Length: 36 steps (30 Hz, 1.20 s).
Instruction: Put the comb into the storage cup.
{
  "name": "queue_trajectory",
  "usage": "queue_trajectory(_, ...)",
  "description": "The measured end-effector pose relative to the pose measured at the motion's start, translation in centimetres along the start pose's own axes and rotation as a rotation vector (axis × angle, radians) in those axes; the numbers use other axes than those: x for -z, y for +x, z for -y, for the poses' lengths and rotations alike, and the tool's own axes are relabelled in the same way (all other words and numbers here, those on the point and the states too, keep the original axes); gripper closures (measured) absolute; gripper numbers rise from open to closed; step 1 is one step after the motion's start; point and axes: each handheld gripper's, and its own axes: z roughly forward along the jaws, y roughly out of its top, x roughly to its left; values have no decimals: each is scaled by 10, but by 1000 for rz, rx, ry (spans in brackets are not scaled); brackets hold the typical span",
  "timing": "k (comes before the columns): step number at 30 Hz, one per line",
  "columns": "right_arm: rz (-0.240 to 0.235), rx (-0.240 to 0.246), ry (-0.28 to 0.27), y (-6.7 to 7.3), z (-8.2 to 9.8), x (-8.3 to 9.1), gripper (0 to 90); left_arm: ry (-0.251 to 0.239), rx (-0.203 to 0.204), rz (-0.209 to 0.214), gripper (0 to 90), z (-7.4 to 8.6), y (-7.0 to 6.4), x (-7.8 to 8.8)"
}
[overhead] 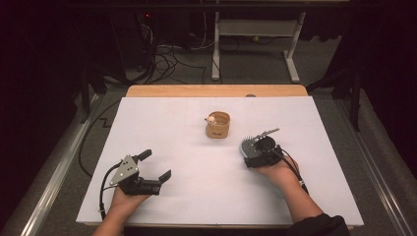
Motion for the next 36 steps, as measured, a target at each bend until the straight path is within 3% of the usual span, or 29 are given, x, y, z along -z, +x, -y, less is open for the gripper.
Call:
queue_trajectory(9,-4,7,-4,0,0,1,206,-3,2,-3,0,0,0,1)
queue_trajectory(14,-5,4,-36,-1,-1,9,206,-3,3,-2,0,0,0,0)
queue_trajectory(22,-32,-13,-144,-3,-1,31,206,-4,1,1,0,0,0,0)
queue_trajectory(36,8,24,-310,3,7,48,206,-4,6,3,0,0,0,0)
